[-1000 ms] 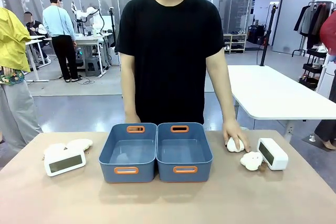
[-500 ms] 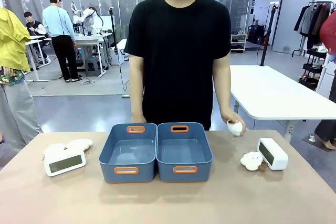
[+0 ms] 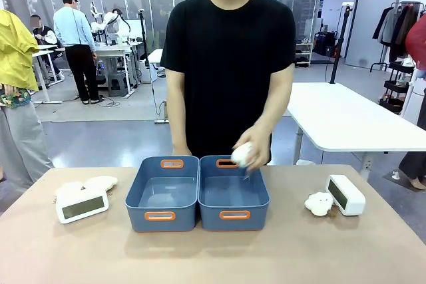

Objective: Sort the digital clocks into the basket.
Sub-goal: Pick up the Digital clock from the table and place it into the empty Plastic storage basket.

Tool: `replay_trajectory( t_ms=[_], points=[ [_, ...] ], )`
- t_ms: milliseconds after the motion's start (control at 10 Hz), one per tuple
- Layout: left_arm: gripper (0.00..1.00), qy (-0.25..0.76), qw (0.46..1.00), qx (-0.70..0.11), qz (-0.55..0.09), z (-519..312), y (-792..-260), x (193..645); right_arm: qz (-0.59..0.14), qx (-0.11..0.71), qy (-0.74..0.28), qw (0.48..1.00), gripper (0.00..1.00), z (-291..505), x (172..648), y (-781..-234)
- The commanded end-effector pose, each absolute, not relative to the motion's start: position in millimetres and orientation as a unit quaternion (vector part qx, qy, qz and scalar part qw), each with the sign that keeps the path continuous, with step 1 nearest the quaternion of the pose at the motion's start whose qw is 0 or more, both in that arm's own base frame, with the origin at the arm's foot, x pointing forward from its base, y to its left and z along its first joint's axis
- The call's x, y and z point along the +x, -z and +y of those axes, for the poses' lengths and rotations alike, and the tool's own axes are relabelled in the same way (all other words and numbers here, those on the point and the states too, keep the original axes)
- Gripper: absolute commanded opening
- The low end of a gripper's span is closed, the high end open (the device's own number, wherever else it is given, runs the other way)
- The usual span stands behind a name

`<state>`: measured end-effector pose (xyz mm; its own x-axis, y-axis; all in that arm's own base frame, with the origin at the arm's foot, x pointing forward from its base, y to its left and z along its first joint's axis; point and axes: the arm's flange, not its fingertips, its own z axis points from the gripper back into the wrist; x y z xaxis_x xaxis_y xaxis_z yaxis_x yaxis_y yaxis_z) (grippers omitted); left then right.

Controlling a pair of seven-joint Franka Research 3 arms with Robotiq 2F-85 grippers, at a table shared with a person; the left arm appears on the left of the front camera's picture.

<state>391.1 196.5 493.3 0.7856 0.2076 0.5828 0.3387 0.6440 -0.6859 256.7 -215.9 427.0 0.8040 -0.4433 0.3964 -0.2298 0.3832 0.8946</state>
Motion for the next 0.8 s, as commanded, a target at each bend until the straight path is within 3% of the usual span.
replay_trajectory(
  t_ms=[0, 300, 700],
  points=[
    [1.00, 0.113, 0.911, -0.280, -0.281, 154, -502, 424, -0.305, 0.554, 0.065, 0.771, 1.00, -215, 258, -428],
    [1.00, 0.242, 0.934, -0.098, -0.242, 86, -524, 451, -0.305, 0.554, 0.065, 0.771, 1.00, -215, 258, -428],
    [1.00, 0.378, 0.916, 0.047, -0.123, 11, -470, 485, -0.305, 0.554, 0.065, 0.771, 1.00, -215, 258, -428]
  ],
)
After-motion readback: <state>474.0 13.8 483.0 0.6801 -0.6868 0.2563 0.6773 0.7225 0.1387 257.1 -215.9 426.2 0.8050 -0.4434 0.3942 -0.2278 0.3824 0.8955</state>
